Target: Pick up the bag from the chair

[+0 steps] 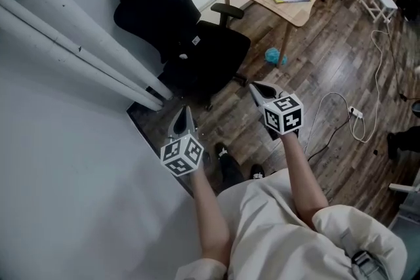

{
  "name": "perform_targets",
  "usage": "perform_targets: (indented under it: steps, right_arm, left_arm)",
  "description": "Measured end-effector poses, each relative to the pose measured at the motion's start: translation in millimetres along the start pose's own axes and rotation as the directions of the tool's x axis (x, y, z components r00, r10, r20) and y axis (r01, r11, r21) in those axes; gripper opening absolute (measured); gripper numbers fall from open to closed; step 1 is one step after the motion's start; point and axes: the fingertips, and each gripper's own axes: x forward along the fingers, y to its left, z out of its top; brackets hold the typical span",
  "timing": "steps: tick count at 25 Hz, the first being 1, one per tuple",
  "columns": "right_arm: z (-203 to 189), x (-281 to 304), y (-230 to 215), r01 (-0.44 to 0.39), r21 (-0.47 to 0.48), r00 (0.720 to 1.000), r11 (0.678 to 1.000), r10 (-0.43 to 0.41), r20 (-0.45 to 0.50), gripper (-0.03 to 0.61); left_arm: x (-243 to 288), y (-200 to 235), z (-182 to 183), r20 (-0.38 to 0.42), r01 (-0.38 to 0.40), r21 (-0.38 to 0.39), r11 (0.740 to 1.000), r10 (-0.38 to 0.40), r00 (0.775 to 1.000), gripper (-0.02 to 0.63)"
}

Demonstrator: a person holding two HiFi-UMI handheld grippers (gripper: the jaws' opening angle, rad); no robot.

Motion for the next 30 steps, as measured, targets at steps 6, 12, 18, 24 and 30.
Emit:
perform_targets:
  steps: [6, 12, 18, 24, 30]
  right_arm:
    - [37, 35, -14, 0.060, -0.012, 0.998, 0.998, -0.059, 0.030, 0.000]
    - [56, 82, -20, 0.117, -0.011, 0.993, 0.993, -0.117, 0.020, 0.000]
    - [62, 132, -24, 0.169, 0.036, 0.985, 0.985, -0.170, 0.016, 0.000]
    - [59, 188, -3, 0.175, 0.048, 0.984, 0.983, -0.175, -0.010, 0.000]
    - [50, 222, 15, 0.164, 0.022, 0.985, 0.986, -0.162, -0.058, 0.000]
  left_arm:
    - [57, 20, 21, -0.011, 0.061, -0.029, 0.998, -0.061, 0.998, 0.006]
    - [115, 48, 41, -0.035, 0.124, -0.032, 0.992, -0.125, 0.992, 0.006]
    - [158, 89, 48, -0.087, 0.155, -0.011, 0.988, -0.155, 0.984, 0.006]
    - [180, 136, 59, -0.127, 0.132, 0.034, 0.991, -0.127, 0.984, 0.006]
    - [192, 168, 55, -0.151, 0.128, 0.020, 0.992, -0.123, 0.981, 0.006]
